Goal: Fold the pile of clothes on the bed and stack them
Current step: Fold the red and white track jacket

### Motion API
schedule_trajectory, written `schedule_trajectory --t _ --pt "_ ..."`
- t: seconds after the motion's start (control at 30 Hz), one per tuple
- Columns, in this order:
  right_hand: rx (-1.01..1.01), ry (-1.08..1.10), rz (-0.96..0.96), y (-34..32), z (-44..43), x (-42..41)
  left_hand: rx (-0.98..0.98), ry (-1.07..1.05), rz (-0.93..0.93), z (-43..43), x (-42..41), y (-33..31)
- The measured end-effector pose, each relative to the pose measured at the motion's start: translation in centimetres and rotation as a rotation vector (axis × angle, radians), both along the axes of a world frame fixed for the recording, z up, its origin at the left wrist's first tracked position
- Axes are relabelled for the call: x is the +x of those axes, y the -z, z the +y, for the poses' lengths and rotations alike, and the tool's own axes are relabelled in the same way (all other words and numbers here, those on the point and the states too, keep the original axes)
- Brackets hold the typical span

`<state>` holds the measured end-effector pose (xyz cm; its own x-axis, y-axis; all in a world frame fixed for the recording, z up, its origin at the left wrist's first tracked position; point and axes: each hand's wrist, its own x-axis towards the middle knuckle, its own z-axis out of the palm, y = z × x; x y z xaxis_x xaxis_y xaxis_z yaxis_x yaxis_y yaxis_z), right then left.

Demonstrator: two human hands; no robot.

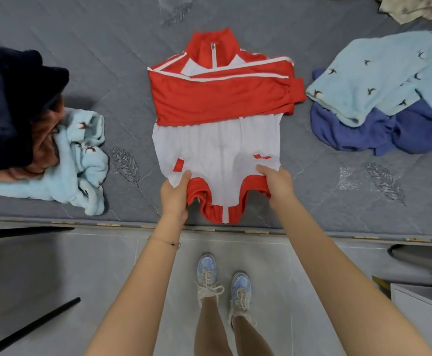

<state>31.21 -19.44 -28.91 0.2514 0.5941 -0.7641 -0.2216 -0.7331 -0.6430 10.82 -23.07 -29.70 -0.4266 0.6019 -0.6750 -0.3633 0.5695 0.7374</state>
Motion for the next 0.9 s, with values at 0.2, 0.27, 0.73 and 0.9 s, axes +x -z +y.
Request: schedule_trajectory --t 0.2,0.27,0.73,0.9 --pt "0.004 0.369 0.424 -0.3 5.9 -2.3 0.069 -0.242 -0.432 7.4 -0.8 -0.6" --pt "0.042 0.412 0.454 -0.1 7.9 -3.2 0.106 -0.218 -0.503 9.8 -1.2 -0.4" --pt "0.118 0.762 0.380 0.4 24.5 -3.0 0.207 -0.292 -0.580 27.1 -2.5 1.2" --pt "0.110 0.633 0.253 2.0 30.6 -1.6 0.247 -0.298 -0.505 32.9 -3.5 2.9"
